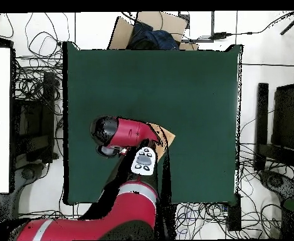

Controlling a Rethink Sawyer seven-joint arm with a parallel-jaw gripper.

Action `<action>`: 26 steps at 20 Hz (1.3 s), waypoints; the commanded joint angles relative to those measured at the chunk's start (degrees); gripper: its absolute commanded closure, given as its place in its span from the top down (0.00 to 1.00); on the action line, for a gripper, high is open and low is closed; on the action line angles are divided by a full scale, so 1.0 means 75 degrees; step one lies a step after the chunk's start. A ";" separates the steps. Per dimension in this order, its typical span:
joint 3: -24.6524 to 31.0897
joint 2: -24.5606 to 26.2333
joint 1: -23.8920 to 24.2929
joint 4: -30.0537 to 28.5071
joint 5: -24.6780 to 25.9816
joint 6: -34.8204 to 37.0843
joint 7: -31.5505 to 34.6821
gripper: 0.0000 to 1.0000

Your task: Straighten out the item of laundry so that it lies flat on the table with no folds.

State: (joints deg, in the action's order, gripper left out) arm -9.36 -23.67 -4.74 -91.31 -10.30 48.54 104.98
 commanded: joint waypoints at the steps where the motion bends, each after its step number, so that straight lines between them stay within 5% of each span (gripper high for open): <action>1: -0.0026 0.0120 -0.0229 0.0412 -0.0546 0.0576 0.2590 1.00; 19: -0.0255 0.0272 -0.0371 0.0476 -0.0772 0.0396 0.2508 1.00; 26: -0.0146 0.1330 -0.0194 0.1272 -0.0725 -0.0419 0.2283 1.00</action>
State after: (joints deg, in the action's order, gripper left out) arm -11.83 -20.26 -7.07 -87.14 -13.70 49.86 106.83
